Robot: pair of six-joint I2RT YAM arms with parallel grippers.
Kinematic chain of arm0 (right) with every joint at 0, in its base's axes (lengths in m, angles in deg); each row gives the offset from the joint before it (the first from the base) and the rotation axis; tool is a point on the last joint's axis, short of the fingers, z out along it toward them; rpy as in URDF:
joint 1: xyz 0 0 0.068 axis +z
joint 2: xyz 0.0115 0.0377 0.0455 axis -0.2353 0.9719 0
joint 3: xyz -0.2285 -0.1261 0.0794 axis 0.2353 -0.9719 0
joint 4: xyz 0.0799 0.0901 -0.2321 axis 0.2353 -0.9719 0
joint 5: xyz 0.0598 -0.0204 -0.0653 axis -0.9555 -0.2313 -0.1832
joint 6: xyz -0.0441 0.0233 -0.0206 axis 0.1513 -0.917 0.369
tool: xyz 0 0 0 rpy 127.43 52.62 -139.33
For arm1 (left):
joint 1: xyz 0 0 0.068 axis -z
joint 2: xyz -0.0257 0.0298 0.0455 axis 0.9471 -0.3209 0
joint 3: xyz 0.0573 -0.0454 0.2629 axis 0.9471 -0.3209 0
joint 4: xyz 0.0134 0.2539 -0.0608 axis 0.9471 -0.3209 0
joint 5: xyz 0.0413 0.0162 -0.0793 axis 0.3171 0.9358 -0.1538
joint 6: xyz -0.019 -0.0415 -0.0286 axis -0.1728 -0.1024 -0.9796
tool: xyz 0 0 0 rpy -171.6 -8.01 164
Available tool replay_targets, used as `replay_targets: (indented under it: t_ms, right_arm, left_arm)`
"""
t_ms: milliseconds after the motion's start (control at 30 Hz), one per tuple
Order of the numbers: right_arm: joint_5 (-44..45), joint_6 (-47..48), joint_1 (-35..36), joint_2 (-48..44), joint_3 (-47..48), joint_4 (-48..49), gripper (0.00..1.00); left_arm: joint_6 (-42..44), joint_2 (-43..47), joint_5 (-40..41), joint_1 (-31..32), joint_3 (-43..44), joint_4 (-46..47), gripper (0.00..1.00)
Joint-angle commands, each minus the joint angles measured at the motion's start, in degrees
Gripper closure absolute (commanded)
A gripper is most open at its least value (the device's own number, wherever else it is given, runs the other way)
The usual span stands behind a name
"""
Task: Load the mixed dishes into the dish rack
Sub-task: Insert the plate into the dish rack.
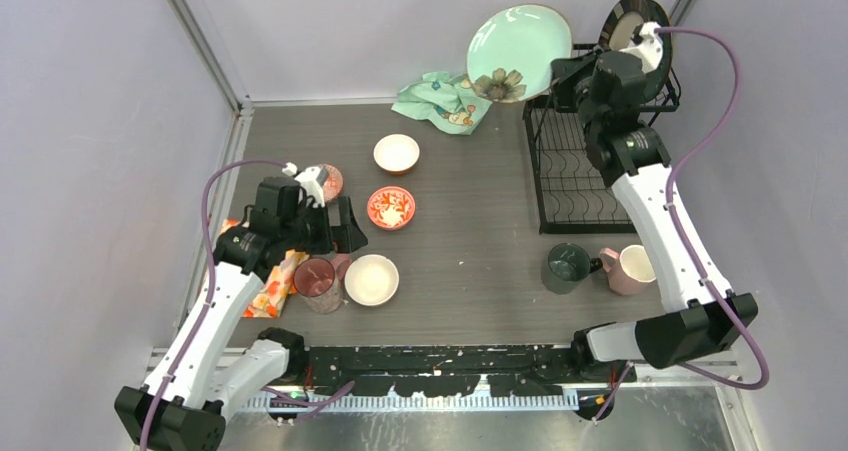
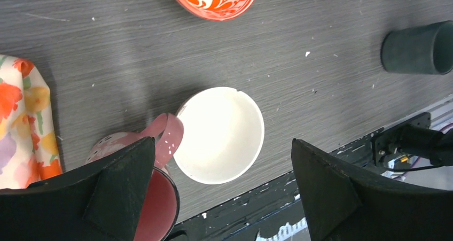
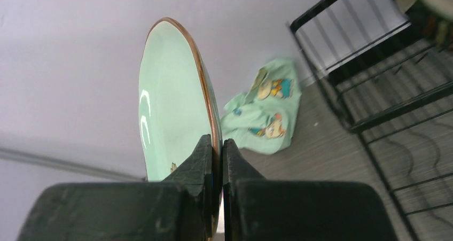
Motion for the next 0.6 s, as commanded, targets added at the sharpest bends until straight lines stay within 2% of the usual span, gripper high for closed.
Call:
replay_targets:
  t_ms: [0, 233, 567]
  right_arm:
    - [9.2, 4.4, -2.1, 0.7, 9.6, 8.6, 0.99]
    - [17.6, 12.8, -4.9, 6.0, 16.6, 11.9, 0.99]
    - [20.0, 26.1, -9.7, 11.4, 20.5, 19.8, 0.99]
  left_arm:
    - [2.4, 2.1, 2.6, 0.3, -1.7, 2.8, 0.0]
    - [2.7, 3.3, 3.1, 0.4, -2.2, 2.7, 0.0]
    - [2.6, 5.3, 4.1, 1.3, -2.9, 2.8, 0.0]
